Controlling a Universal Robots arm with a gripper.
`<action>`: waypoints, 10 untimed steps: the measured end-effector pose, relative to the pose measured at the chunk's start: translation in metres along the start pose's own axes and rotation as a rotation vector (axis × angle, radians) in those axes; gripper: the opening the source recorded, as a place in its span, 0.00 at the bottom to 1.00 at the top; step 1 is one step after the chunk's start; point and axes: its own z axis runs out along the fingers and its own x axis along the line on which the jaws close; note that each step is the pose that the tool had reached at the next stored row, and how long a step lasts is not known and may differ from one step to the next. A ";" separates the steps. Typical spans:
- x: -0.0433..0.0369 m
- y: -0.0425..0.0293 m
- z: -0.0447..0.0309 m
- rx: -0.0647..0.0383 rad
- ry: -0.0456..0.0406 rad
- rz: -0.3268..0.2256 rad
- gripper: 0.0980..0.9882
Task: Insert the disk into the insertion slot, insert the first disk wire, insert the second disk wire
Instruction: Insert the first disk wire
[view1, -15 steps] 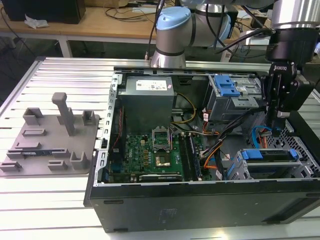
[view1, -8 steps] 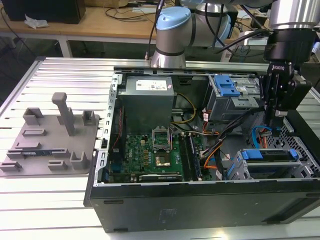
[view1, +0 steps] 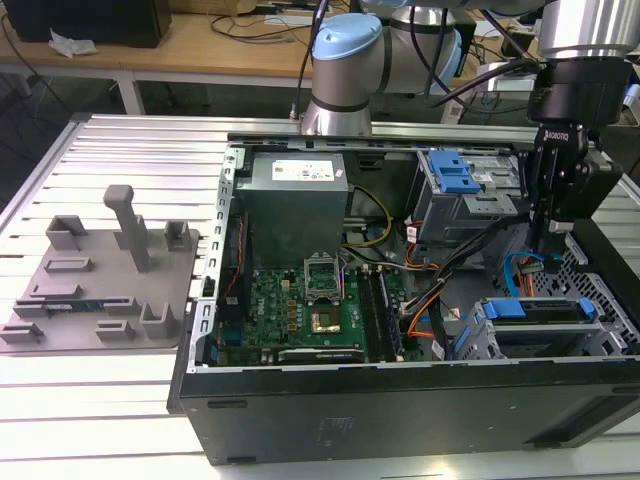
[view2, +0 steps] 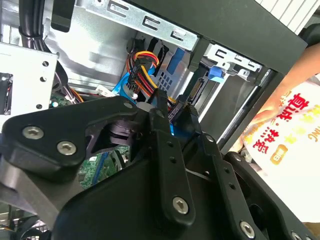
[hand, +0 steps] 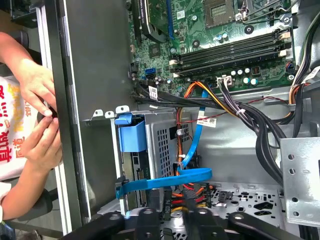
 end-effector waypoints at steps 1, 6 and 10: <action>0.0000 0.0000 0.0000 0.000 0.0000 0.000 0.16; 0.0000 0.0000 0.0002 0.000 -0.0001 0.000 0.07; 0.0020 -0.0023 0.0008 -0.005 -0.0143 -0.002 0.07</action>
